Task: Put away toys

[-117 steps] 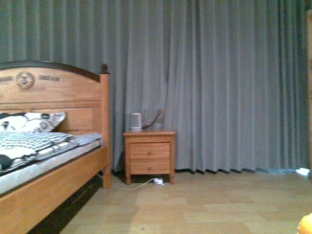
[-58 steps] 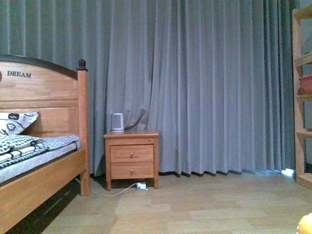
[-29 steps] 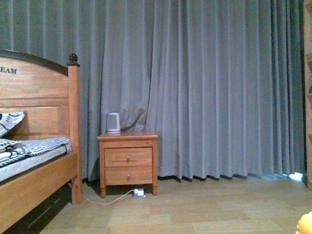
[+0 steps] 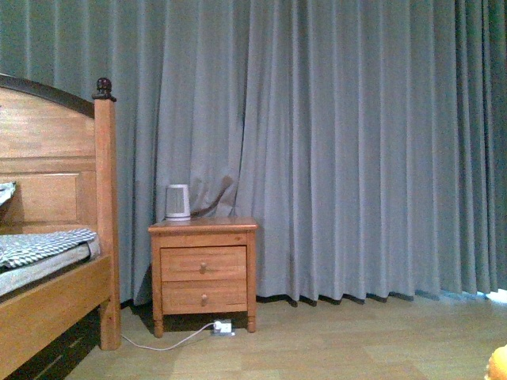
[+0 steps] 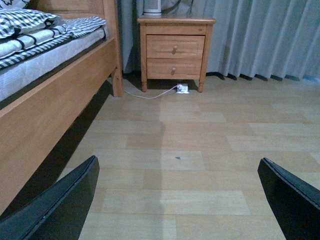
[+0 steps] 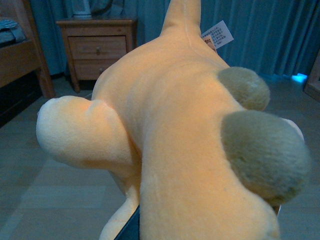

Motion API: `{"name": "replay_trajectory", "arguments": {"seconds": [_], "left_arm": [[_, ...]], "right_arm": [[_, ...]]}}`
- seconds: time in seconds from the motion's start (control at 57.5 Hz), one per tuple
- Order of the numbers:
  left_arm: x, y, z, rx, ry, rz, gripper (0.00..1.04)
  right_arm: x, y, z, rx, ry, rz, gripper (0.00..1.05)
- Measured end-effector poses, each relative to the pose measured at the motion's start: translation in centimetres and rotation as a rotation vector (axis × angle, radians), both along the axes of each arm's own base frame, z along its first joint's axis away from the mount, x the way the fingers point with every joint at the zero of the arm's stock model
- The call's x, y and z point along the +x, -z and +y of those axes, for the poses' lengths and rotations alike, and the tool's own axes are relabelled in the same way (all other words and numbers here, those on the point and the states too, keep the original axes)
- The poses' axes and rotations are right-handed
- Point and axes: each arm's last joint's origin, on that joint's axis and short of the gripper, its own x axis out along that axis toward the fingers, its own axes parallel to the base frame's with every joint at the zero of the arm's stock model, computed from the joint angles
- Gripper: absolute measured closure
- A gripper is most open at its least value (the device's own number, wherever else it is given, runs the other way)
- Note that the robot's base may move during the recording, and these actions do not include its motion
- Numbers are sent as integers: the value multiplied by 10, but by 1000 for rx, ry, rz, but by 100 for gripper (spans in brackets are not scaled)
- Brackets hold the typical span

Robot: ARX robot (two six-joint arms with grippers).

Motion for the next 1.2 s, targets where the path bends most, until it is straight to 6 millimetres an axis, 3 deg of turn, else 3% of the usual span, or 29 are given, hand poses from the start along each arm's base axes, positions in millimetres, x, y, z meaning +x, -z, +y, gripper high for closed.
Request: {"name": "replay_trajectory", "arguments": {"seconds": [1.199], "left_arm": [[0, 0, 0, 0, 1, 0, 6]], "right_arm": [[0, 0, 0, 0, 0, 0, 95]]}}
